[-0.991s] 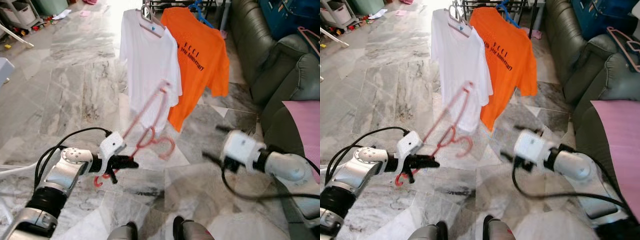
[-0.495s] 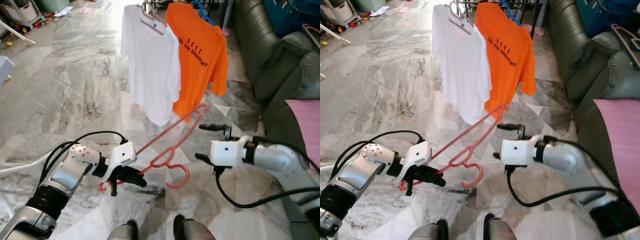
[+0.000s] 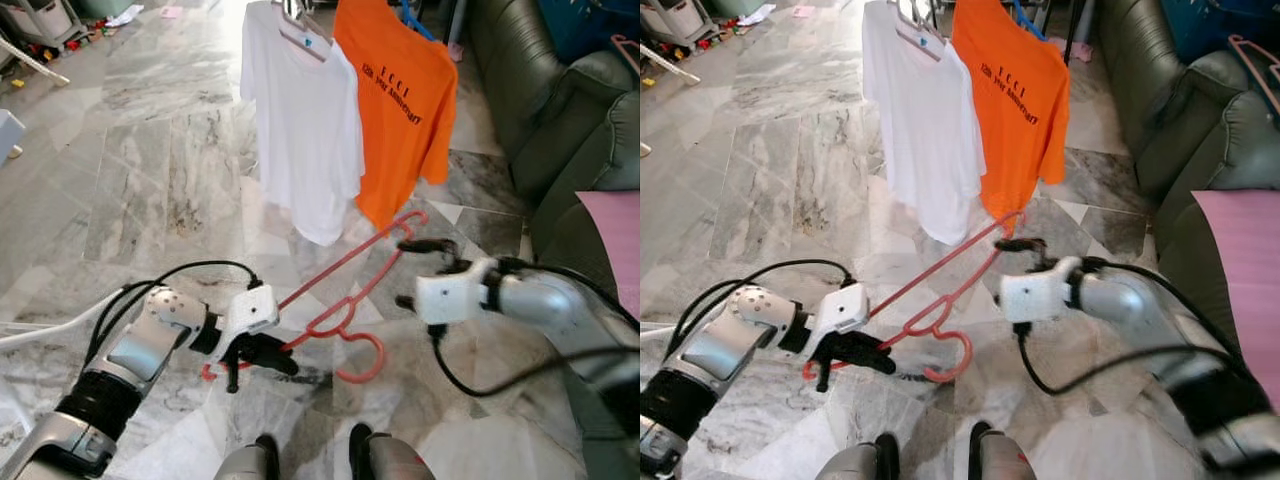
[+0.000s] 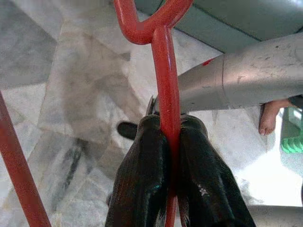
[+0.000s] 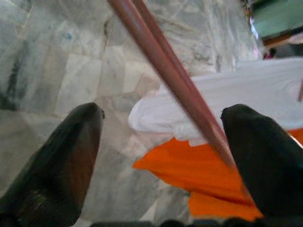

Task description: Hang hanger

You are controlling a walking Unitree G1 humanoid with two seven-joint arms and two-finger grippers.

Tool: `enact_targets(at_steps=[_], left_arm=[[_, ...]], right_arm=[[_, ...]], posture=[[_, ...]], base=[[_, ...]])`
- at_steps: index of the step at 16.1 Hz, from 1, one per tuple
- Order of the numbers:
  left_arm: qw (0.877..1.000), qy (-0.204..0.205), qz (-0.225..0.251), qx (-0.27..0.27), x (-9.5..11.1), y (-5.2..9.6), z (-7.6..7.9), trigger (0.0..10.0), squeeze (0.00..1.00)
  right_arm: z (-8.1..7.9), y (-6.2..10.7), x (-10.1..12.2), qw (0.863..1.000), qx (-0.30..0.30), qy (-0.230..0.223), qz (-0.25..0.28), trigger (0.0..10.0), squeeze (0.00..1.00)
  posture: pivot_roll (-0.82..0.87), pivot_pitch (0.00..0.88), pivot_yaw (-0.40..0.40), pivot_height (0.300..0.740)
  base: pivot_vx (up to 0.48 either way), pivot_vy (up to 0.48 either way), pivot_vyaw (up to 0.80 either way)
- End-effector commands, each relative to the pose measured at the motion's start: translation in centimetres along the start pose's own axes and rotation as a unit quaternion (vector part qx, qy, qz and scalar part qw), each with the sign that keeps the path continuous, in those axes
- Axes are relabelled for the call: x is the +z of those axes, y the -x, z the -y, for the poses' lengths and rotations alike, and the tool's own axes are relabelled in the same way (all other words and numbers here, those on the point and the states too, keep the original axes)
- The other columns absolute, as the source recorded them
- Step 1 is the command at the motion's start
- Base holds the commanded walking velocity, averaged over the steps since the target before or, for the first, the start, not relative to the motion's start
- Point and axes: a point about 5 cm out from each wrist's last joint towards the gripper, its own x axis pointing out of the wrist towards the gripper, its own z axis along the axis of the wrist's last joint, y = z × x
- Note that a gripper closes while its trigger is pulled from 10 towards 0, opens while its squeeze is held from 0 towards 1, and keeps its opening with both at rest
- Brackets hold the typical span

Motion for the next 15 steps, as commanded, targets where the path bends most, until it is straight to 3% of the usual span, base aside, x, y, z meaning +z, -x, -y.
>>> enact_targets(at_steps=[1, 2, 3, 4, 10, 15], left_arm=[[1.000, -0.004, -0.009, -0.012, -0.2, -0.2, 0.4, 10.0, 0.00], [1.000, -0.007, -0.011, -0.018, -0.2, -0.4, 0.6, 10.0, 0.00], [1.000, -0.007, -0.011, -0.022, -0.1, -0.6, 0.7, 10.0, 0.00], [1.000, -0.008, -0.011, -0.023, -0.1, -0.7, 0.8, 10.0, 0.00], [1.000, -0.009, -0.014, -0.022, -0.1, -0.9, 0.7, 10.0, 0.00], [1.000, -0.008, -0.016, -0.022, -0.1, -1.2, 0.6, 10.0, 0.00]], right_arm=[[-0.5, -0.4, 0.2, 1.000, 0.010, 0.015, 0.007, 10.0, 0.00], [-0.4, -0.8, 0.2, 1.000, 0.008, 0.026, 0.008, 10.0, 0.00], [-0.2, -1.4, 0.2, 0.999, 0.006, 0.043, 0.010, 4.2, 0.00], [-0.2, -1.6, 0.2, 0.999, 0.007, 0.042, 0.012, 0.0, 0.00], [-0.7, -2.2, -0.1, 0.997, 0.029, 0.065, 0.021, 0.0, 0.00], [-1.3, -3.0, 0.5, 0.988, 0.063, 0.138, 0.034, 0.0, 0.00]], posture=[[-0.05, 0.258, 0.041, 0.740], [-0.05, 0.256, 0.041, 0.740], [-0.05, 0.256, 0.043, 0.740], [-0.04, 0.255, 0.044, 0.740], [-0.05, 0.252, 0.047, 0.740], [-0.05, 0.251, 0.049, 0.740]], base=[[0.000, 0.000, 0.00], [0.000, 0.000, 0.00], [0.000, 0.000, 0.00], [0.000, 0.000, 0.00], [0.000, 0.000, 0.00], [0.000, 0.000, 0.00]])
